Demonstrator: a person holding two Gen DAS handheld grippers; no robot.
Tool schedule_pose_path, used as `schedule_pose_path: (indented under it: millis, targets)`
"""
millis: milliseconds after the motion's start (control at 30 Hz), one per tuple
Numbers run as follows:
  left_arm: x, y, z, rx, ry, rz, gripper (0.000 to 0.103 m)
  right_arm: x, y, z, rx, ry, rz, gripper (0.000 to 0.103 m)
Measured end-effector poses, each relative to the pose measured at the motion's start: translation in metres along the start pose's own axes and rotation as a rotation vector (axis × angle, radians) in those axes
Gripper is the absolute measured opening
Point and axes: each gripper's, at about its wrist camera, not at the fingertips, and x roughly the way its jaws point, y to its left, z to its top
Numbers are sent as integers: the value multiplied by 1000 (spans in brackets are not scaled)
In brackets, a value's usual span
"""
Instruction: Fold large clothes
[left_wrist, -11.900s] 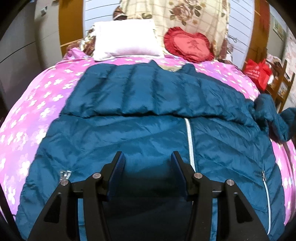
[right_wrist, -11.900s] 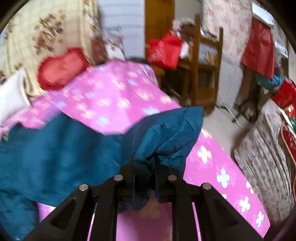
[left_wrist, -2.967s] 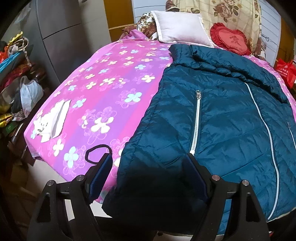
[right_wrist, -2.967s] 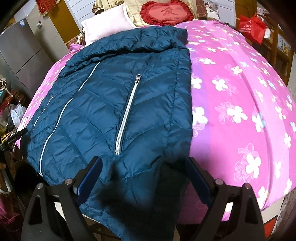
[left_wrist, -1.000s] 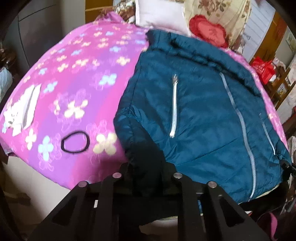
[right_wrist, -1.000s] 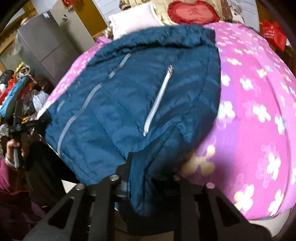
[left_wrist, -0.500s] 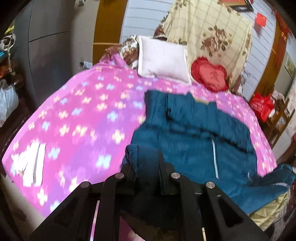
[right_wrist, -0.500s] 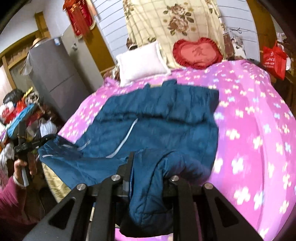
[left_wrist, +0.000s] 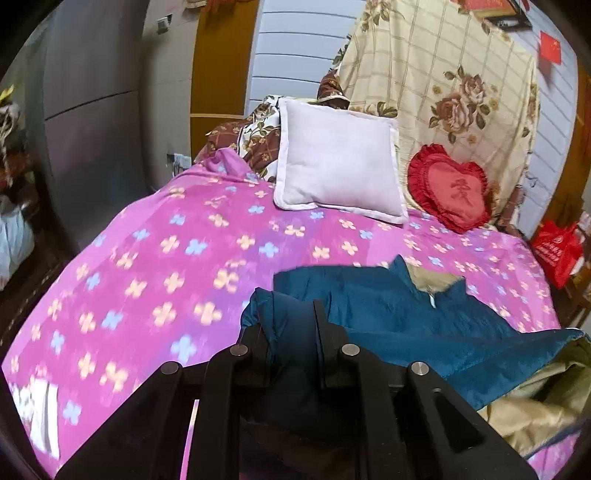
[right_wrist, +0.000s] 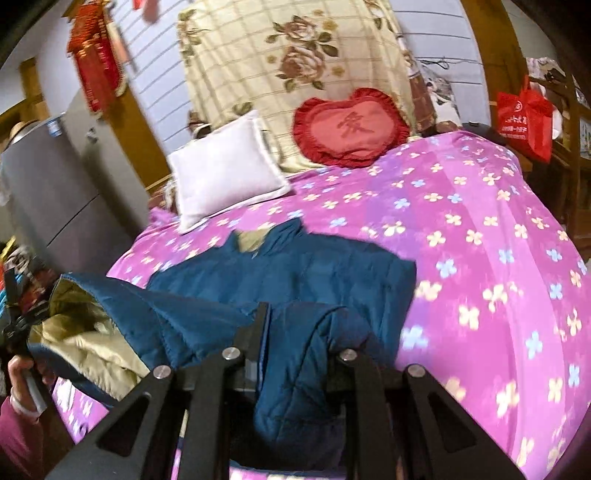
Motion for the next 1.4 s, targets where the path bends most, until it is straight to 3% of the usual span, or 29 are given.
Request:
schedule_pose_path:
  millis: [233,333,400,567,667,733,767,833,867,900,1033,1133,1267,1400]
  targets:
    - [92,-14,19,-70,48,21,0,79,-41,39,97,13,-18,19]
    - [119,-13,19,-112,66,-18,0,115,-55,43,120,24,-52,18]
    - [132,-6,20,-146,95,-77,8,139,-62,41,150,33,-79,18]
    - [101,3,24,-112,22,-125,40,184,-77,31,241,34,-112,17]
    - [69,7,24,-73,-25,-151,43,199,-74,32,238,50,-145,18]
    - [54,6,21,-49,-43,-149,46,199,-73,36,248,62,-142,24]
    - [47,2,17,-26,-46,-154,46,193,-71,38,253,53,-118,33]
    - [43,-7,9,18,-37,-151,46,173,-70,42,252,-3,-51,58]
    - [45,-15,3,43,-25,-140,46,156,-66,44,253,-52,-11,79]
    - [48,-22,-3,60,-13,-137,46,141,-62,46,255,-83,16,93]
    - [70,-44,-26,84,51,-125,46,92,-33,50,169,-189,6,95]
    - [87,-57,-39,73,70,-96,46,83,5,49,27,-165,31,95]
    - [111,-72,-43,95,95,16,46,130,70,33,-225,-22,-28,94]
    - [133,-75,-43,106,110,84,46,190,95,30,-244,32,-52,92]
